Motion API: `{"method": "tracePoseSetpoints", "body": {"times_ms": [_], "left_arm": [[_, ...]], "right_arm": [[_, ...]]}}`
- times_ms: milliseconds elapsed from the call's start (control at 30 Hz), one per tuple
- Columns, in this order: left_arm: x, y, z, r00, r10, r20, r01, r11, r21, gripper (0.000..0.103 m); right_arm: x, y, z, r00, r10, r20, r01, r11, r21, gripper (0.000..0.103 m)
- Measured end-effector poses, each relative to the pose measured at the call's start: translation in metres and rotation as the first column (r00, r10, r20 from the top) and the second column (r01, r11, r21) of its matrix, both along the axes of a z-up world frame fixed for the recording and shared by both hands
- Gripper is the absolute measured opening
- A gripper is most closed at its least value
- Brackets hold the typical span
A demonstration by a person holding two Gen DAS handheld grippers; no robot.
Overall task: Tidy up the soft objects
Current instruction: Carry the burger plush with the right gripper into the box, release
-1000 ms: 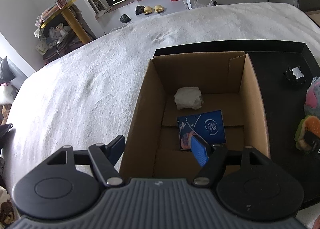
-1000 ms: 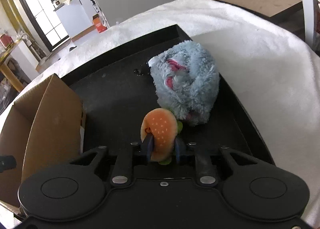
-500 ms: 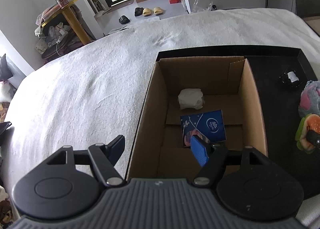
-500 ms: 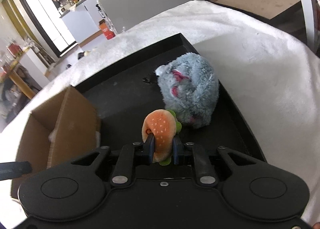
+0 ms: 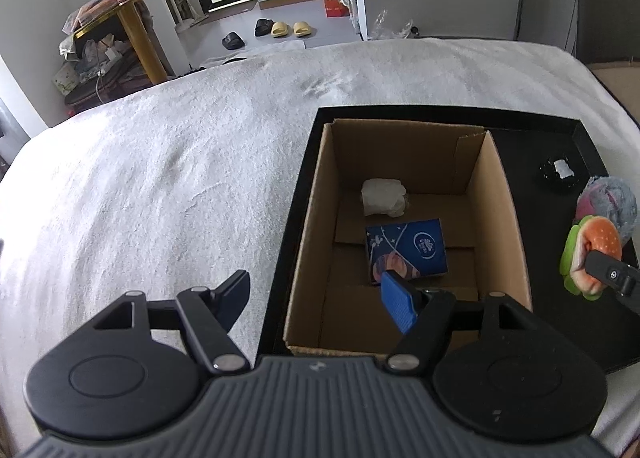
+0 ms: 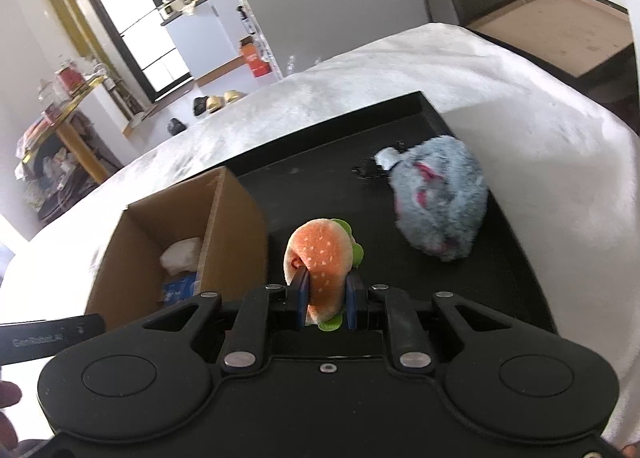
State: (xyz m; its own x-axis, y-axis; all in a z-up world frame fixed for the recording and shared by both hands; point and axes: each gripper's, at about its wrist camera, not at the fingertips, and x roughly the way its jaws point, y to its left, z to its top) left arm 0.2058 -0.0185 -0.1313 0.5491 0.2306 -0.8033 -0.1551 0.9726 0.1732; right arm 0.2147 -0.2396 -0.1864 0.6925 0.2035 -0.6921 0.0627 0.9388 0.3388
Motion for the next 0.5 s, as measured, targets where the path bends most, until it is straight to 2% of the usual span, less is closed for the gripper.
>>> {"method": "tracePoseSetpoints", "body": {"times_ms": [500], "left_arm": [[0.006,0.032,-0.004,0.999,0.041,0.034,-0.037,0.991,-0.129,0.070]], "right_arm": [[0.012,0.049,0.034,0.995,0.090,0.052,-0.084,0.990,-0.109,0.019]]}}
